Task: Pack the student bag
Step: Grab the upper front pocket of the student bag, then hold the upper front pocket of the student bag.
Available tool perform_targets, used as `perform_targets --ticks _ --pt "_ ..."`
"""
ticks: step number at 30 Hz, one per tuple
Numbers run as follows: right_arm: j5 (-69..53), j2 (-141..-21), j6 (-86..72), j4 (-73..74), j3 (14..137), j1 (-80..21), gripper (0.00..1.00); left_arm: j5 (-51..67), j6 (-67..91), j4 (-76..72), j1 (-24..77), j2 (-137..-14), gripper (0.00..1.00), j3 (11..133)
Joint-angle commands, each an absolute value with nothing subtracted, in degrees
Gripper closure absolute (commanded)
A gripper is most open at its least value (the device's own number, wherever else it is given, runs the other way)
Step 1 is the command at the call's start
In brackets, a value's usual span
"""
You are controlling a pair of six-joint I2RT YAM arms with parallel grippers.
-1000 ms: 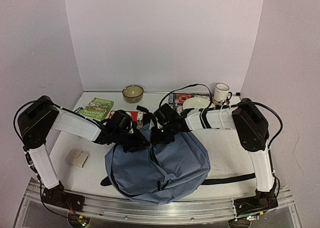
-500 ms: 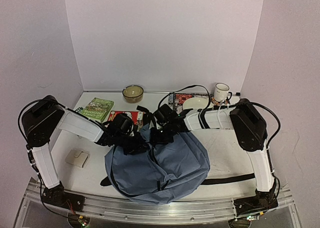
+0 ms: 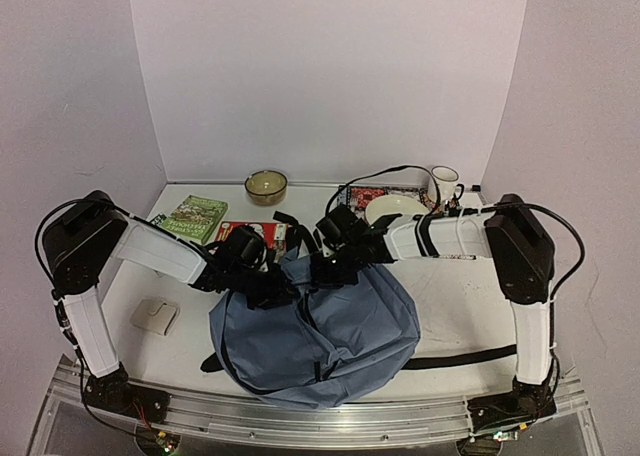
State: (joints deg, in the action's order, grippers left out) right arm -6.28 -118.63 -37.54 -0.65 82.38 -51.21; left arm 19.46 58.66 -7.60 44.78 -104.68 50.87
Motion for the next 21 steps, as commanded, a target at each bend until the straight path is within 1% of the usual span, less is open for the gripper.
perform_targets --ticks 1,13,17,21 --pt "-5.1 -112.4 -38.0 0.9 79.7 -52.1 1.00 18.6 59.4 -8.3 44.5 -101.6 0.68 52.2" --pt "-5.1 -111.4 -39.0 -2.6 76.6 -53.6 1.00 20.2 60.7 -8.5 44.5 -103.1 0.58 56.4" --pt "-4.4 -111.5 -39.5 -3.1 76.5 -53.9 1.00 21.0 60.8 -8.5 44.5 -105.0 0.58 58.1" --pt "-4.1 -111.3 -39.5 -3.3 76.6 -54.0 1.00 22.3 61.3 -8.5 44.5 -108.0 0.61 58.7"
